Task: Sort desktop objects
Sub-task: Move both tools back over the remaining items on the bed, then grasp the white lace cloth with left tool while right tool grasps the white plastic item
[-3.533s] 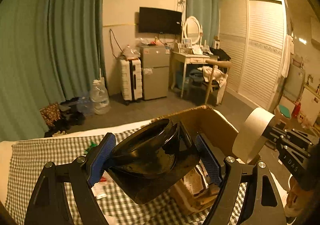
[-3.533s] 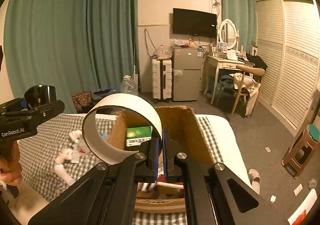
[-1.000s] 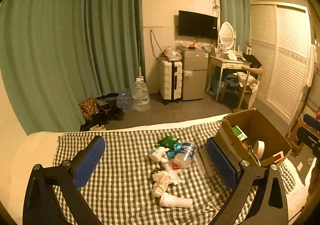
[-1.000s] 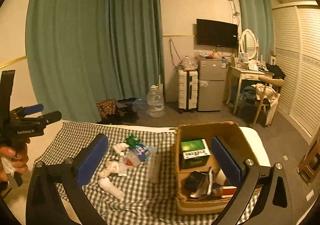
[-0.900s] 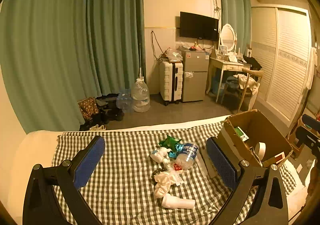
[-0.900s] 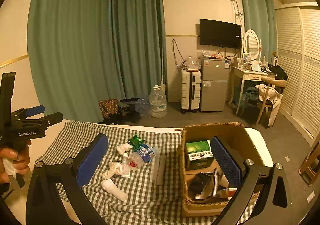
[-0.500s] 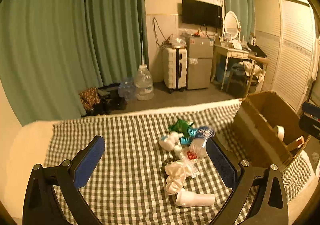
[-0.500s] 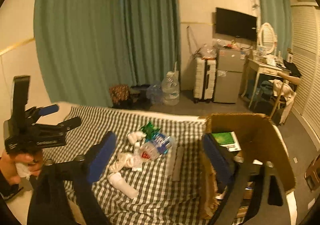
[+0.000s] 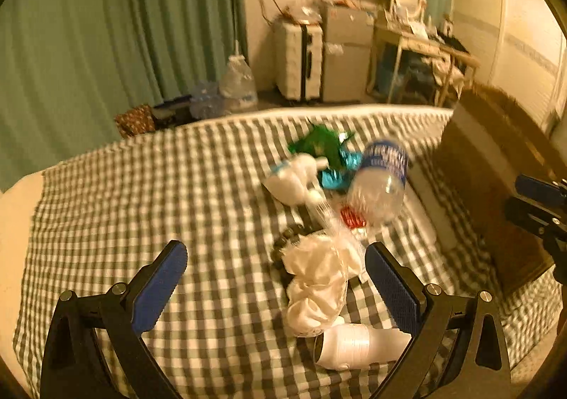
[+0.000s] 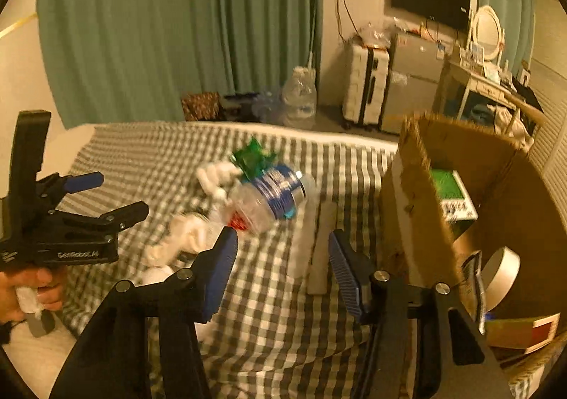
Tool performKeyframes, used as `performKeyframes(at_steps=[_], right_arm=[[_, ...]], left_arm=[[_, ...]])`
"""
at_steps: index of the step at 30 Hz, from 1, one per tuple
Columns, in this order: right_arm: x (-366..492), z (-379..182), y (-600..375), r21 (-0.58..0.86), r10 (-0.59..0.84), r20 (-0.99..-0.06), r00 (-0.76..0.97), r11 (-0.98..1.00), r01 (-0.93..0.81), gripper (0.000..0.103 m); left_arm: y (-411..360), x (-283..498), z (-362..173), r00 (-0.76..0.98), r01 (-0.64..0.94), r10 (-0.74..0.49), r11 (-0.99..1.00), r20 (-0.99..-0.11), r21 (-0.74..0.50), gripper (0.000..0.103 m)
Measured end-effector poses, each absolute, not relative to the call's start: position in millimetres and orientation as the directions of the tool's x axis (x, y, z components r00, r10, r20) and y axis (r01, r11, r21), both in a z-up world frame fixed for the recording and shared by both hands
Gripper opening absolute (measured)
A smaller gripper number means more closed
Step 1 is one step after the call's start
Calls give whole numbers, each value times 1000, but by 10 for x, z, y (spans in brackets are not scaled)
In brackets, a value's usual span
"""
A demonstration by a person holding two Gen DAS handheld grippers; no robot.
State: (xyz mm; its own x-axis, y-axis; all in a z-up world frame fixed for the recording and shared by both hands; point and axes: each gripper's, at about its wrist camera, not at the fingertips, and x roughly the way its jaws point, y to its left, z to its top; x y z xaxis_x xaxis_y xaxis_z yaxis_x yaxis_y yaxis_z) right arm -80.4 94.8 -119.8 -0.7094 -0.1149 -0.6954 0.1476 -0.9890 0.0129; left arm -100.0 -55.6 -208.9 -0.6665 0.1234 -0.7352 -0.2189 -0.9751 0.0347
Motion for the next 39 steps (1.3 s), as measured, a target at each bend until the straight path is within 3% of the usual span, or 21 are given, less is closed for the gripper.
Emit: performKeyframes(at_steps=[2, 11, 15, 20, 21, 24, 27, 30, 39], right_arm=[[-868, -1326, 961, 12, -99, -711, -696, -992, 129, 54], [-1145, -1777, 1074, 3, -47, -765, -642, -998, 70, 53], [-1225, -1932, 1104, -11, -17, -787, -617, -999, 41, 40], [-1320, -2077, 1150, -4, -8, -808, -588, -1000, 19, 39], [-1340, -2121, 1162, -7, 0, -814, -580, -1000, 10, 39], [-1356, -2214, 1189, 2, -6, -828, -561, -1000, 7, 39], [-1325, -2193, 1168, 25, -36, -830, -556, -999, 28, 18], [-1282, -2136, 1112, 13, -41, -822, -568, -998, 53, 17], [-1066, -1883, 1032, 35, -77, -778, -623, -996, 79, 16]], left_arm=[[-529, -1099, -2209, -630, -219, 131, -976, -765, 13, 92], [-431, -1216, -2628, -536, -237, 150, -971, -831, -23, 91], [-425, -1264, -2787, -503, -224, 150, -974, -851, -40, 91], [-355, -1274, -2905, -492, -224, 144, -974, -858, -35, 84], [-349, -1283, -2909, -492, -223, 147, -974, -858, -39, 80], [-328, -1287, -2914, -487, -233, 166, -971, -858, -55, 57], [-337, -1296, -2882, -486, -239, 184, -968, -854, -72, 35], [-392, -1282, -2778, -510, -231, 186, -970, -840, -74, 22], [-513, -1191, -2467, -587, -220, 190, -973, -787, -71, 16]])
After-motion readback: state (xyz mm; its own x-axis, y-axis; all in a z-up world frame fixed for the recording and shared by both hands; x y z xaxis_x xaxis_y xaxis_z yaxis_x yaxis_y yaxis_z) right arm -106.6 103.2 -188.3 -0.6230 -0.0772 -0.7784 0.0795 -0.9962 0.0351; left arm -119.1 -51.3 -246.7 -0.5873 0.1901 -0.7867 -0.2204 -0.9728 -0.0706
